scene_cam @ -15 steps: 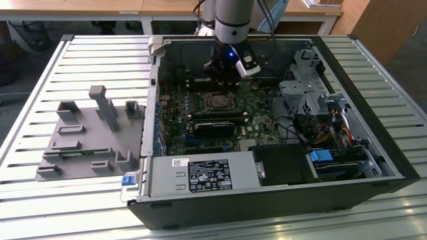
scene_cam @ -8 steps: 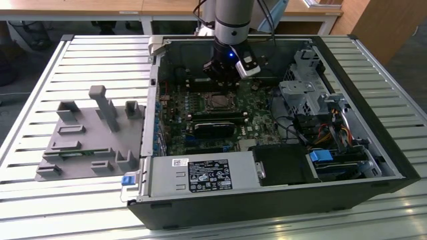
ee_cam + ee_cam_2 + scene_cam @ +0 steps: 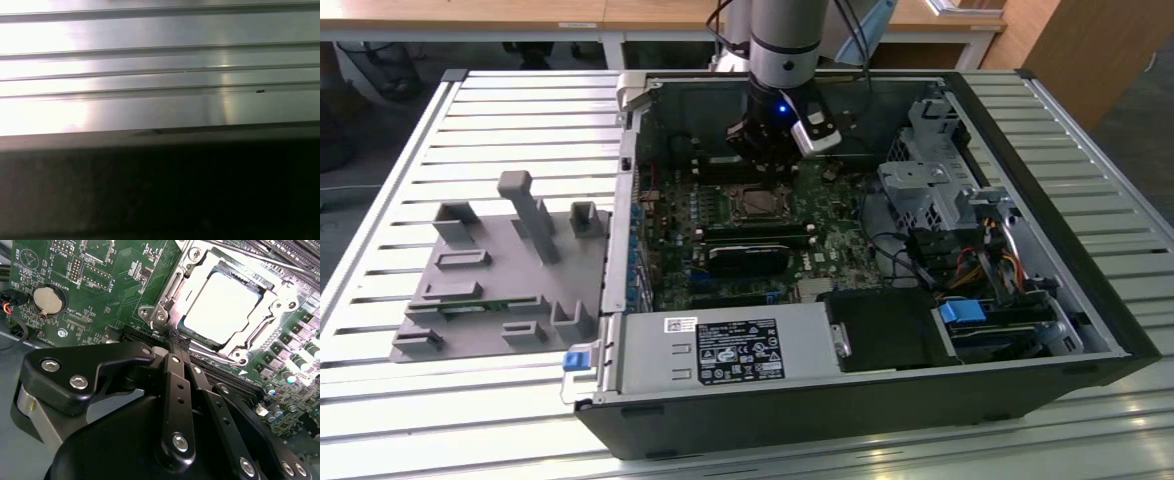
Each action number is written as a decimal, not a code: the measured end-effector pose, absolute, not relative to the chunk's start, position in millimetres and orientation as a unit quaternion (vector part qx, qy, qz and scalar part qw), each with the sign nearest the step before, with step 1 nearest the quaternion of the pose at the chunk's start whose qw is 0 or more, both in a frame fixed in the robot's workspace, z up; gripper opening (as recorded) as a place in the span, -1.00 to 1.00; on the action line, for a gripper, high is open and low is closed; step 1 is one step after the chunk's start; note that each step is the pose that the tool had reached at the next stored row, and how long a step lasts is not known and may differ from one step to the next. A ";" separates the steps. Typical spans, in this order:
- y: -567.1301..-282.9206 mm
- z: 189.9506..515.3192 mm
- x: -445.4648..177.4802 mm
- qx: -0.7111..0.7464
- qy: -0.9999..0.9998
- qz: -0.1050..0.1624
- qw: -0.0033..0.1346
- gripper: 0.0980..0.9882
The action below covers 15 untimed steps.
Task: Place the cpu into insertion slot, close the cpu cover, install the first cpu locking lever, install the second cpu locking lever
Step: 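Install the first cpu locking lever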
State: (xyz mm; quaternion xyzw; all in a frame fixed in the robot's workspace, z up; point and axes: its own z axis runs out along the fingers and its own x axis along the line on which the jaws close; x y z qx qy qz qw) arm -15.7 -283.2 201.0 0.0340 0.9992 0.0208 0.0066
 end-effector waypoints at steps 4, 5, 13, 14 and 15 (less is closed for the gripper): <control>-283.1 200.4 -15.4 0.034 0.999 0.018 0.007 -0.98; -283.1 200.1 -15.3 0.034 0.999 0.017 0.007 -0.98; -283.1 198.0 -14.4 0.034 0.999 0.016 0.007 -0.98; -283.1 197.8 -14.4 0.034 0.999 0.016 0.007 -0.98; -283.1 197.6 -14.4 0.034 0.999 0.016 0.007 -0.98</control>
